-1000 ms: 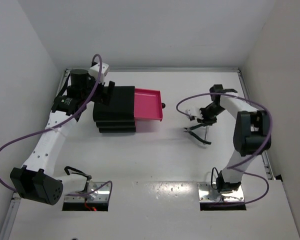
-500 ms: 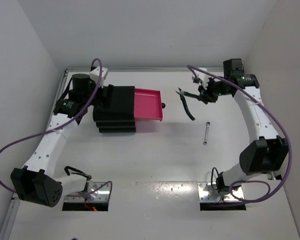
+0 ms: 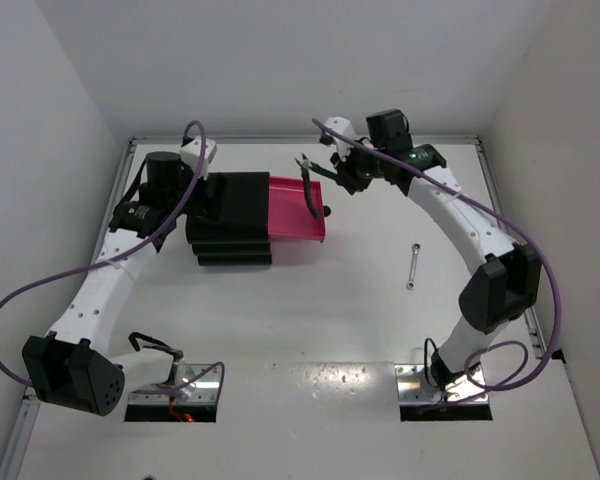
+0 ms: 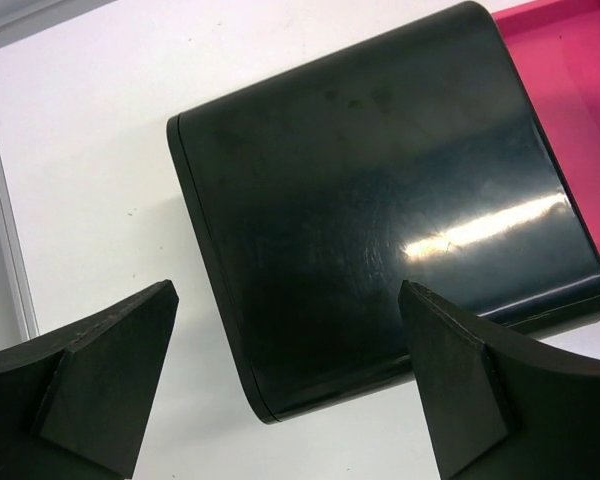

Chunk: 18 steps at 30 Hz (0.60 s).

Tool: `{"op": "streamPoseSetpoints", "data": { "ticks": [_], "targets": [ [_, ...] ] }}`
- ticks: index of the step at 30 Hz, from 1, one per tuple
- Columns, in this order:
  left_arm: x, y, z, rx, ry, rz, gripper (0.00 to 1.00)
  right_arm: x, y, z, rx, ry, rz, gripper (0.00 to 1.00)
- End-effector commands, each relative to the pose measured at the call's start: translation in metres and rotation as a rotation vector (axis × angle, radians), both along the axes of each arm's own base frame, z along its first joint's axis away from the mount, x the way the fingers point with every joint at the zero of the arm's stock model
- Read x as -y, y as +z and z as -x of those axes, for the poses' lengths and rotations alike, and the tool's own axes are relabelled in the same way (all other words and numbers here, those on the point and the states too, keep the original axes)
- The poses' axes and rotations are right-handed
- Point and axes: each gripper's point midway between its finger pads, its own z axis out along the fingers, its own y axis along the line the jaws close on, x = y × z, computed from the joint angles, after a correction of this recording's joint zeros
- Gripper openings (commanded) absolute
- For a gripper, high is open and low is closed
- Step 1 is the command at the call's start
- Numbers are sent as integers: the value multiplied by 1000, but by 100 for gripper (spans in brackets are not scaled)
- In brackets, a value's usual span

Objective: Sort the tools into containers

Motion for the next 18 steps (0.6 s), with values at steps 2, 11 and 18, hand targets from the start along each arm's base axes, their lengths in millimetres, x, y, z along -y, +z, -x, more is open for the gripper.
{"op": "streamPoseSetpoints", "data": {
  "ticks": [2, 11, 18],
  "targets": [
    [-3, 8, 0, 41, 19, 16, 99, -22, 37, -30, 195, -105, -68, 0],
    [-5, 2, 0, 33, 27, 10, 99, -52, -2, -39, 277, -55, 48, 0],
    [-5, 1, -2, 41, 27, 11, 99, -62, -27, -43, 307, -21, 110, 0]
  ]
}}
